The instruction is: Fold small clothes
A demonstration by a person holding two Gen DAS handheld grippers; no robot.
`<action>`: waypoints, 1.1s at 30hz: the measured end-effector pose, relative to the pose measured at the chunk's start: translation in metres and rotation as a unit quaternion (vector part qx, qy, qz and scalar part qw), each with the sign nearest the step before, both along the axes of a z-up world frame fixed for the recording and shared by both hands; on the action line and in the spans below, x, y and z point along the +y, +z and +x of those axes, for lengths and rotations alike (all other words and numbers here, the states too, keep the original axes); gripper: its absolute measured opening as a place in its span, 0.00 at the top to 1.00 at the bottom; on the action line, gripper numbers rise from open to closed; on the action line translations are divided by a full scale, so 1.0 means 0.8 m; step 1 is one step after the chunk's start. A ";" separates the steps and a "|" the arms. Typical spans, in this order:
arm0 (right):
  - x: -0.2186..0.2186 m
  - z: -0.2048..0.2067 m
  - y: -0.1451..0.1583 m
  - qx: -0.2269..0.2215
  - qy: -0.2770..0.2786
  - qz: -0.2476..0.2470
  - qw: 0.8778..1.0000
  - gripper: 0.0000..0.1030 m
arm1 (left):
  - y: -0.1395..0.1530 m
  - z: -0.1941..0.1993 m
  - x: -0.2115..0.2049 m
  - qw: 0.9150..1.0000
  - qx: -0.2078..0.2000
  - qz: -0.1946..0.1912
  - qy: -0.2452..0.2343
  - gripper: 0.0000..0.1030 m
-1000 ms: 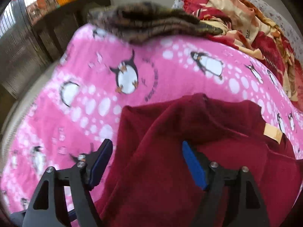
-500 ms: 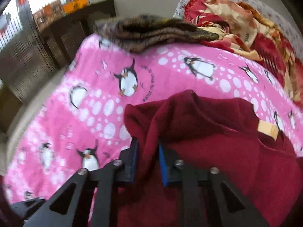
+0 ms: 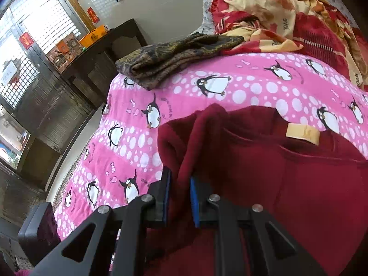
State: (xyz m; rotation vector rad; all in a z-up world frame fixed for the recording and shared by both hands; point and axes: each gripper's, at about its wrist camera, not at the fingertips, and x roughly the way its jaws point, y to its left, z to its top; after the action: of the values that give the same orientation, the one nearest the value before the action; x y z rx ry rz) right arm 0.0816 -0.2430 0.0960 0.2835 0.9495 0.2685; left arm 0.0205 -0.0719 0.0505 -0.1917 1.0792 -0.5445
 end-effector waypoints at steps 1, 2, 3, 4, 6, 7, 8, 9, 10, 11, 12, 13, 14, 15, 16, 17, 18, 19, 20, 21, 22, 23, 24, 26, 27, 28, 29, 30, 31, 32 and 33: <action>0.000 0.002 -0.001 0.001 0.001 -0.001 1.000 0.85 | 0.001 0.001 -0.002 1.000 -0.001 0.000 0.000 0.97; 0.001 0.004 -0.002 0.001 0.001 -0.002 1.000 0.85 | 0.002 0.002 -0.003 1.000 0.000 -0.002 0.001 0.99; 0.003 0.005 -0.002 0.002 0.001 -0.003 1.000 0.85 | 0.002 0.001 -0.003 1.000 0.000 -0.003 0.001 1.00; 0.006 0.007 -0.003 0.002 0.002 -0.005 1.000 0.85 | 0.002 -0.001 -0.001 1.000 -0.001 -0.005 0.001 1.00; 0.009 0.008 -0.003 0.003 0.002 -0.007 1.000 0.85 | 0.001 -0.003 0.005 1.000 -0.002 -0.005 0.000 1.00; 0.010 0.009 -0.004 0.004 0.002 -0.008 1.000 0.84 | 0.000 -0.002 0.006 1.000 -0.002 -0.005 0.000 1.00; 0.012 0.011 -0.004 0.006 0.002 -0.009 1.000 0.83 | 0.000 -0.002 0.006 1.000 -0.002 -0.005 0.000 1.00; 0.014 0.012 -0.005 0.008 0.003 -0.010 1.000 0.82 | 0.000 -0.004 0.007 1.000 -0.003 -0.005 0.001 1.00; 0.016 0.013 -0.005 0.011 0.004 -0.012 1.000 0.79 | -0.001 -0.007 0.012 1.000 -0.003 -0.006 0.001 1.00; 0.018 0.014 -0.006 0.013 0.004 -0.015 1.000 0.72 | -0.001 -0.007 0.012 1.000 -0.004 -0.007 0.001 1.00; 0.021 0.015 -0.006 0.017 0.005 -0.020 1.000 0.67 | -0.001 -0.007 0.012 1.000 -0.004 -0.009 0.002 1.00; 0.027 0.017 -0.007 0.025 0.008 -0.028 0.999 0.58 | 0.000 -0.011 0.016 1.000 -0.004 -0.010 0.003 1.00; 0.031 0.018 -0.009 0.030 0.011 -0.035 0.999 0.52 | 0.000 -0.010 0.016 1.000 -0.003 -0.012 0.003 1.00; 0.036 0.019 -0.010 0.032 0.012 -0.045 0.998 0.49 | 0.000 -0.009 0.016 1.000 -0.002 -0.014 0.004 1.00; 0.039 0.020 -0.011 0.033 0.012 -0.052 0.998 0.43 | 0.000 -0.010 0.017 1.000 -0.002 -0.015 0.004 1.00; 0.045 0.022 -0.012 0.032 0.012 -0.066 0.997 0.40 | 0.000 -0.009 0.017 1.000 -0.002 -0.016 0.004 1.00; 0.049 0.023 -0.012 0.030 0.012 -0.074 0.997 0.36 | 0.000 -0.009 0.017 1.000 -0.002 -0.016 0.004 1.00; 0.055 0.025 -0.012 0.028 0.013 -0.082 0.996 0.34 | -0.001 -0.008 0.017 1.000 -0.002 -0.017 0.004 1.00; 0.060 0.029 -0.013 0.028 0.015 -0.087 0.996 0.32 | 0.000 -0.010 0.018 1.000 -0.002 -0.016 0.003 1.00; 0.067 0.033 -0.015 0.029 0.018 -0.093 0.995 0.30 | -0.001 -0.009 0.019 1.000 -0.002 -0.016 0.003 1.00; 0.073 0.037 -0.016 0.031 0.021 -0.098 0.994 0.27 | -0.001 -0.009 0.018 1.000 -0.002 -0.016 0.004 1.00; 0.078 0.040 -0.018 0.031 0.023 -0.105 0.994 0.25 | -0.001 -0.008 0.019 1.000 -0.001 -0.016 0.004 1.00; 0.083 0.044 -0.021 0.032 0.024 -0.115 0.993 0.24 | -0.001 -0.008 0.020 1.000 0.000 -0.016 0.005 1.00; 0.091 0.054 -0.031 0.035 0.020 -0.149 0.988 0.24 | -0.003 -0.007 0.020 1.000 0.002 -0.016 0.007 1.00; 0.093 0.057 -0.037 0.037 0.015 -0.165 0.986 0.24 | -0.004 -0.006 0.021 1.000 0.003 -0.017 0.007 1.00; 0.091 0.060 -0.043 0.038 0.009 -0.174 0.984 0.25 | -0.005 -0.006 0.022 1.000 0.004 -0.017 0.008 1.00; 0.086 0.061 -0.046 0.039 0.004 -0.172 0.984 0.29 | -0.005 -0.005 0.022 1.000 0.004 -0.017 0.008 1.00; 0.081 0.060 -0.047 0.038 -0.002 -0.165 0.986 0.32 | -0.005 -0.005 0.022 1.000 0.003 -0.016 0.008 1.00; 0.074 0.058 -0.047 0.034 -0.007 -0.153 0.988 0.38 | -0.005 -0.004 0.022 1.000 0.003 -0.015 0.008 1.00; 0.068 0.055 -0.045 0.030 -0.009 -0.142 0.989 0.46 | -0.005 -0.004 0.022 1.000 0.002 -0.012 0.008 1.00; 0.065 0.053 -0.044 0.028 -0.007 -0.137 0.990 0.51 | -0.006 -0.004 0.019 1.000 0.002 -0.011 0.009 1.00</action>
State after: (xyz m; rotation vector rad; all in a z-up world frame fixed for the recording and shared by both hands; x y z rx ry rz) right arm 0.1242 -0.1912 0.0607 0.0455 1.0259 0.1157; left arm 0.0172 -0.0564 0.0456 -0.2217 1.0747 -0.5409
